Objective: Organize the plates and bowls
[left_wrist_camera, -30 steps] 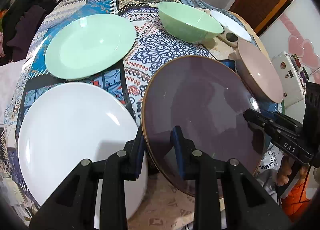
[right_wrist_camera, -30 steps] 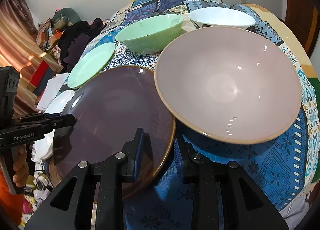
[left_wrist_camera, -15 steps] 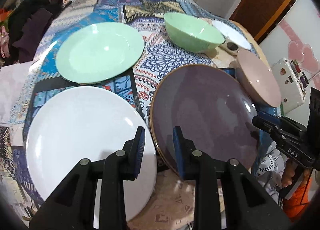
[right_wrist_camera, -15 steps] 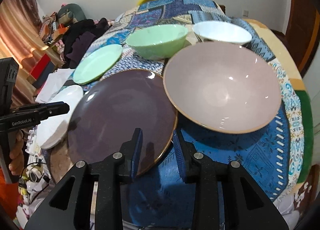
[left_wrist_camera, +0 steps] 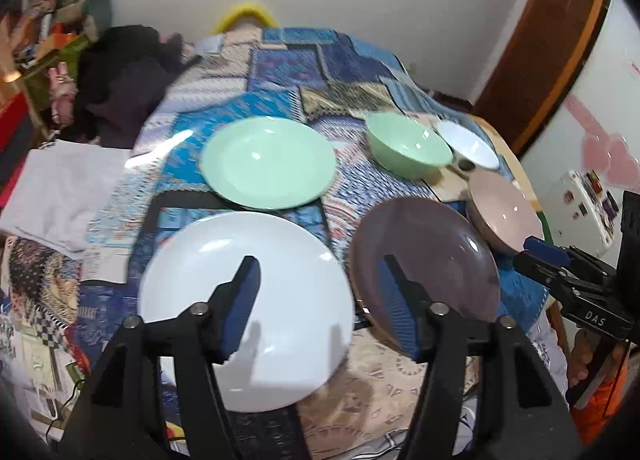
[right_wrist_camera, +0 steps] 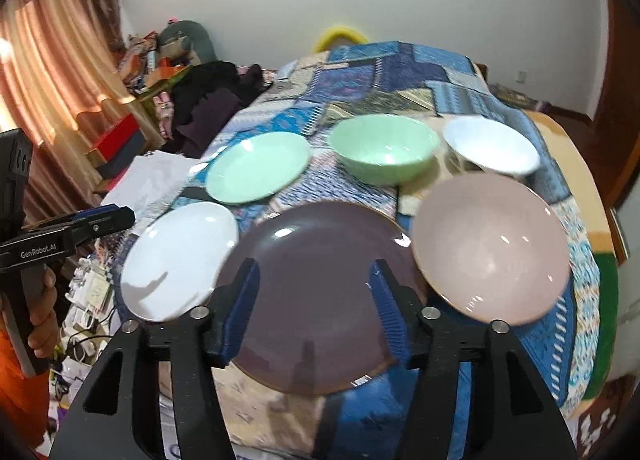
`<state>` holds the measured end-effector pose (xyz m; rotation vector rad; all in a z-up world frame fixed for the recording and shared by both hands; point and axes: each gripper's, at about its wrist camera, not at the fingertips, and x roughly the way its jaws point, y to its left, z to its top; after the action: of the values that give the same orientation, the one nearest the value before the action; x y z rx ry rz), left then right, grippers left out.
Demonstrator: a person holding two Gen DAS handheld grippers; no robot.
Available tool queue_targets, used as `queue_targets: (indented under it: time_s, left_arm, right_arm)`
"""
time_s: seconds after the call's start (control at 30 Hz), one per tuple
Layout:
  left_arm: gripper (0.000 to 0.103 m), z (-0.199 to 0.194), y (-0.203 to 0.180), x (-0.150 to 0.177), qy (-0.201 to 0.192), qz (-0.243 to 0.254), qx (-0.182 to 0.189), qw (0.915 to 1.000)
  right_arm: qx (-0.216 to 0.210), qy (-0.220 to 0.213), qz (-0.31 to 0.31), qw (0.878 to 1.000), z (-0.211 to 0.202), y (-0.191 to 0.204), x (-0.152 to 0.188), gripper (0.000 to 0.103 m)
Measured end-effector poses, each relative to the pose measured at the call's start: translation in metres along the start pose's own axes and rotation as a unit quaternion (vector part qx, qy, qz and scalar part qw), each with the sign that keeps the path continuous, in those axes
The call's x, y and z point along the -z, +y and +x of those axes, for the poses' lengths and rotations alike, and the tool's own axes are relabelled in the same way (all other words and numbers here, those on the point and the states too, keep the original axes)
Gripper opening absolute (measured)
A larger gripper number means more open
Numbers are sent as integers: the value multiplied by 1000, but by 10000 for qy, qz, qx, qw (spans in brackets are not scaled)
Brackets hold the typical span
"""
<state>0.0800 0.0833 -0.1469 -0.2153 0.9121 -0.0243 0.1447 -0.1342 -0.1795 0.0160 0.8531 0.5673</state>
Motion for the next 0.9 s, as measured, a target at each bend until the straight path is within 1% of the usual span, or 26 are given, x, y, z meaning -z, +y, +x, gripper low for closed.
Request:
queue_targets:
  time_s: [0.03, 0.1, 0.23, 0.3, 0.53, 0.7, 0.8, 0.87, 0.9]
  left_arm:
    - [69, -3, 5, 0, -34, -59, -20, 10000]
    - [72, -9, 16, 2, -82, -209, -63, 9997]
    - [76, -14, 39, 8, -109, -439, -284, 9986]
    - [76, -13, 53, 14, -64, -548, -404, 9977]
    - [76, 3, 91, 35, 308, -855, -599, 9941]
    - [76, 19, 115, 49, 597, -1102, -547, 9906]
    - [76, 28, 124, 56, 696, -1191, -530, 9890]
    - [72, 33, 130, 59, 770, -1246, -445, 9882]
    - [67, 35, 132, 61, 802, -1270, -407, 9878]
  right_arm:
    - [-30, 5, -55, 10000, 4, 5, -2, 60]
    - [-98, 53, -184, 9998, 12, 15, -5, 60]
    - [-211, 197, -361, 9989, 31, 31, -9, 60]
    - [-259, 280, -423, 9984, 40, 37, -12, 60]
    - [-388, 644, -687, 9948, 80, 62, -18, 60]
    - [-410, 908, -918, 9908, 106, 78, -23, 60]
    - [-420, 1067, -1008, 9883, 123, 83, -26, 60]
    - [-420, 1197, -1015, 9867, 134, 86, -27, 56]
    - [-423, 1247, -1024, 9860, 137, 87, -28, 50]
